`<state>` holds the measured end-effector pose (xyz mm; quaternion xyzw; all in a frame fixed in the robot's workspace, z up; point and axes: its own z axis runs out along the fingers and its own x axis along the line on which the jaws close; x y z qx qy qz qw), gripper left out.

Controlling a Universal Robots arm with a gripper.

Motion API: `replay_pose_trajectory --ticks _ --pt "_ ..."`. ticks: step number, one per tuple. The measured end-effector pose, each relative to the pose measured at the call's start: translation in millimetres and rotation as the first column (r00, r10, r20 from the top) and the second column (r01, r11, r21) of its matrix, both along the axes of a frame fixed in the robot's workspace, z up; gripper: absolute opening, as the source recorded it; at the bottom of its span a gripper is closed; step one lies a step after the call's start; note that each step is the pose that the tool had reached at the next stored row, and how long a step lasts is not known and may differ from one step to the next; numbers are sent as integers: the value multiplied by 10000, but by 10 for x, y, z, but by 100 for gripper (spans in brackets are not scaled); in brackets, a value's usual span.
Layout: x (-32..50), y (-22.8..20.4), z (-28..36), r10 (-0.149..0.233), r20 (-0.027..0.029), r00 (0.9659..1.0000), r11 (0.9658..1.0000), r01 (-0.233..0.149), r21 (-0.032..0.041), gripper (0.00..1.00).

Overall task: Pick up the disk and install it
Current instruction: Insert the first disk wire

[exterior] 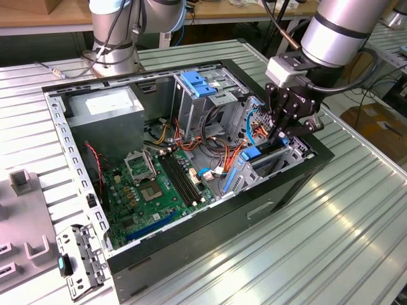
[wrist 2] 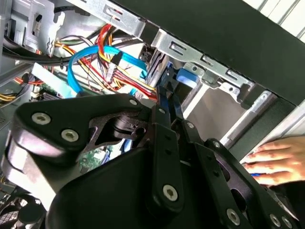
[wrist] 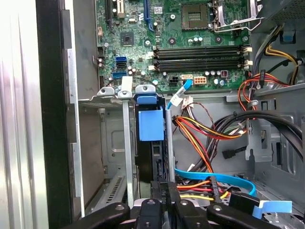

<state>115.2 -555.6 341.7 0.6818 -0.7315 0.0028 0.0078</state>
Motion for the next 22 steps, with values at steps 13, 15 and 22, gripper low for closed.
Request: replay_pose_trajectory --ticks 13,15,22 --pt "0 -1 96 -9 0 10000 10000 9 20 24" --pt "0 -1 168 -9 0 10000 10000 9 21 24" --pt "0 -1 185 -8 2 10000 10000 8 20 11"
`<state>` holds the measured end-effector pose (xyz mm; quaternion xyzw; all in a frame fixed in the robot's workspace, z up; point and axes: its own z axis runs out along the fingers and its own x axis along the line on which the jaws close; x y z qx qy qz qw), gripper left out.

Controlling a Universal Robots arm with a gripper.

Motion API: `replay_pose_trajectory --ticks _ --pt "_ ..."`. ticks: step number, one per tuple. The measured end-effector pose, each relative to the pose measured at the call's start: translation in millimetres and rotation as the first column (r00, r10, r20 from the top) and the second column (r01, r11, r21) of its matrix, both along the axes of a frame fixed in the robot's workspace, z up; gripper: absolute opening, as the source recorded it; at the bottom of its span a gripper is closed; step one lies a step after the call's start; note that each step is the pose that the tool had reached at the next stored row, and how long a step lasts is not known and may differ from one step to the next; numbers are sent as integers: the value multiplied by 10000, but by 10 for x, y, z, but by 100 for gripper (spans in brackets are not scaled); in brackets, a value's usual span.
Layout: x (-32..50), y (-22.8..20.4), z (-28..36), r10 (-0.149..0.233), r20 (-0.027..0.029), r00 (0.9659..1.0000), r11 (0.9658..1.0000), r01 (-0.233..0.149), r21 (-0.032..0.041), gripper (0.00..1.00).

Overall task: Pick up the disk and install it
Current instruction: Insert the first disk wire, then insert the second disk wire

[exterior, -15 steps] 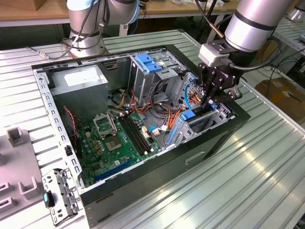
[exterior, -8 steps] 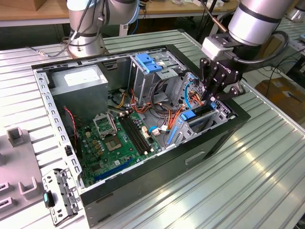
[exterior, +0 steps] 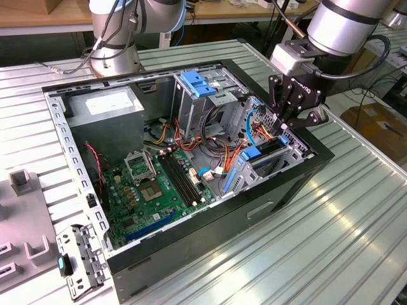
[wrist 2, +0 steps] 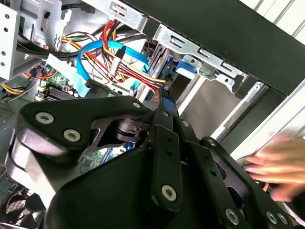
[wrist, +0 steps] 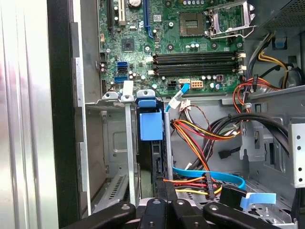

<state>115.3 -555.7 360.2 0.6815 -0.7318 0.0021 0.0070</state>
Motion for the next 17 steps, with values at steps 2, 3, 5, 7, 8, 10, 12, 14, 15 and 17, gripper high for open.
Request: replay_pose_trajectory --ticks 2,3,5,7,8,10,12,14,15,17 --pt "0 0 0 0 0 10000 10000 0 -1 11" --pt "0 0 1 0 0 10000 10000 0 -1 11" --pt "0 0 0 0 1 10000 10000 0 -1 11" --pt "0 0 0 -1 1 10000 10000 1 -1 11" --pt "0 0 0 0 1 10000 10000 0 0 11" --pt "0 0 0 0 1 10000 10000 0 -1 11" --pt "0 0 0 0 2 10000 10000 0 0 11" --pt "0 0 0 0 2 10000 10000 0 0 11" --pt "-14 0 1 -1 3 10000 10000 1 -1 11" --pt "-83 -1 0 1 2 10000 10000 -1 0 11"
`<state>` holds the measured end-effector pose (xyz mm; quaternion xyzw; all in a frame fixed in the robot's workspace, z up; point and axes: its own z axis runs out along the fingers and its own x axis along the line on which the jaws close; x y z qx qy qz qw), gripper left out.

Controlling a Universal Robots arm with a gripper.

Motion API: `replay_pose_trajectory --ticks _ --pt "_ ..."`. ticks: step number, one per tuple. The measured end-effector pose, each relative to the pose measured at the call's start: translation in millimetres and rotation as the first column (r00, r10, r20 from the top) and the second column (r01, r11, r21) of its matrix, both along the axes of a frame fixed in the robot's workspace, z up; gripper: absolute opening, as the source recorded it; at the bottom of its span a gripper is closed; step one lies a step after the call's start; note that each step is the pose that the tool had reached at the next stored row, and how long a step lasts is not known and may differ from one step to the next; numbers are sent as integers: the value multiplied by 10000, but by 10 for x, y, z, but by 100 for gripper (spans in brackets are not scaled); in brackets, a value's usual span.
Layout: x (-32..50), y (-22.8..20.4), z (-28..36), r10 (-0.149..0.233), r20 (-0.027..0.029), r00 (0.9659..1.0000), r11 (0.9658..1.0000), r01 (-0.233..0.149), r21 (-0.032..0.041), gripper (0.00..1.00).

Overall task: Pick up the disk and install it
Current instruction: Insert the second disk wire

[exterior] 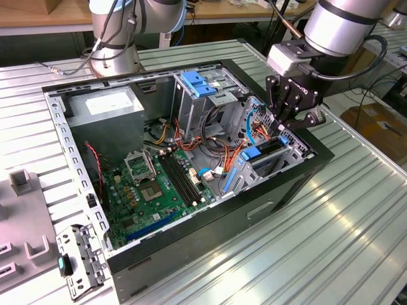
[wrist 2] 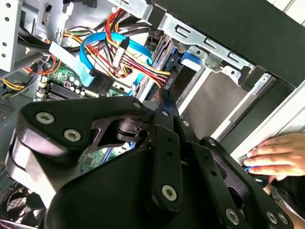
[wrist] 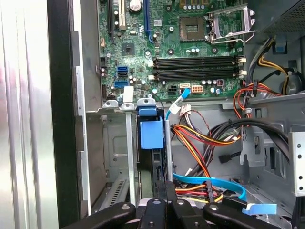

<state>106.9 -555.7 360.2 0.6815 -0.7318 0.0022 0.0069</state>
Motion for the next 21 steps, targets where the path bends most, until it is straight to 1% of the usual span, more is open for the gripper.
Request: replay_pose_trajectory --ticks 1,3,4,5,7,8,10,11,12,13,14,16,17,18,19,20,21 --pt "-4 0 1 -1 0 10000 10000 1 -1 11" --pt "-4 3 70 -1 0 10000 10000 1 0 11" --pt "-4 9 146 0 1 10000 10000 0 1 11" --pt "-4 14 202 -1 0 10000 10000 1 0 11" --pt "-4 27 342 -1 0 10000 10000 1 -1 11" --pt "-4 34 386 0 0 10000 10000 0 -1 11" --pt "-5 60 400 -1 -16 10000 10000 1 -8 11" --pt "-5 102 403 -2 -47 10000 10000 2 -33 11" --pt "-4 172 402 -2 -72 10000 10000 2 -69 11" --pt "-4 230 402 -2 -101 9999 9999 1 -104 11" --pt "-4 308 402 -1 -150 9999 9999 -1 -144 11" --pt "-4 370 403 -2 -247 9997 9998 -3 -211 11" --pt "-5 418 402 -6 -301 9995 9996 -3 -290 11" --pt "-5 453 402 -8 -339 9994 9994 -4 -359 11" --pt "-5 494 403 -11 -373 9993 9990 -5 -450 11" --pt "-5 536 401 -16 -393 9992 9985 -5 -542 11" --pt "-4 603 402 -21 -411 9992 9972 -9 -742 11"
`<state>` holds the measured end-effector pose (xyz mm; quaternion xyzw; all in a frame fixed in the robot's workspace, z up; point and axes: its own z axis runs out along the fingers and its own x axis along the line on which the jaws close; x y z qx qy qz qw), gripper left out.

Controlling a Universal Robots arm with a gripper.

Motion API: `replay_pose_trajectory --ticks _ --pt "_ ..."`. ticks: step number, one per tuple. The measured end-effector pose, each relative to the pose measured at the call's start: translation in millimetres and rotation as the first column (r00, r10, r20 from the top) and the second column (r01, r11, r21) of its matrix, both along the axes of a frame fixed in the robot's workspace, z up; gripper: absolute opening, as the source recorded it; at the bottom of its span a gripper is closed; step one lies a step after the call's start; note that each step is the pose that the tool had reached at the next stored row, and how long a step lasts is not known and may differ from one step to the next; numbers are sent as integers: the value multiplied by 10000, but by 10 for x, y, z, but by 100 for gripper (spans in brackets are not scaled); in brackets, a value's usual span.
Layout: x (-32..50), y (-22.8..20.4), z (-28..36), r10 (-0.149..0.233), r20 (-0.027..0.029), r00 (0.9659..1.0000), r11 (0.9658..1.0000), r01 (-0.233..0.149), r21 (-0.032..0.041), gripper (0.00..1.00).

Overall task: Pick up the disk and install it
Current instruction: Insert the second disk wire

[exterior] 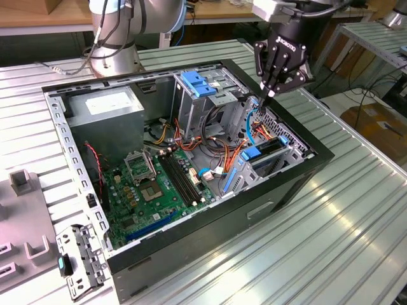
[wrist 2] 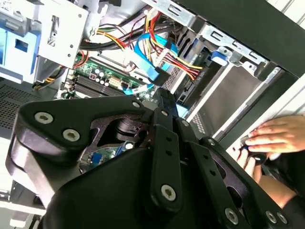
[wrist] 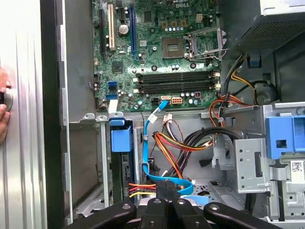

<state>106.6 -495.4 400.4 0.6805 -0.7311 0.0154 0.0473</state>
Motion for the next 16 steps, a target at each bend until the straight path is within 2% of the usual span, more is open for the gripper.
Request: replay_pose_trajectory --ticks 2,6,8,9,11,12,13,14,16 --pt "0 63 -1 -1 -17 10000 9997 1 -247 11" --pt "-1 218 -1 -1 -38 10000 9977 -1 -677 11" --pt "-1 326 -4 16 -46 10000 9966 -20 -829 11" --pt "-1 351 -5 21 -50 10000 9962 -26 -875 11" --pt "-1 409 -9 31 -63 10000 9947 -37 -1028 11" --pt "-1 429 -12 33 -70 10000 9941 -40 -1080 11" --pt "-1 472 -19 33 -89 10000 9921 -44 -1255 11" --pt "0 502 -28 32 -110 9999 9889 -48 -1485 11" --pt "2 520 -32 27 -133 9999 9824 -51 -1868 11"
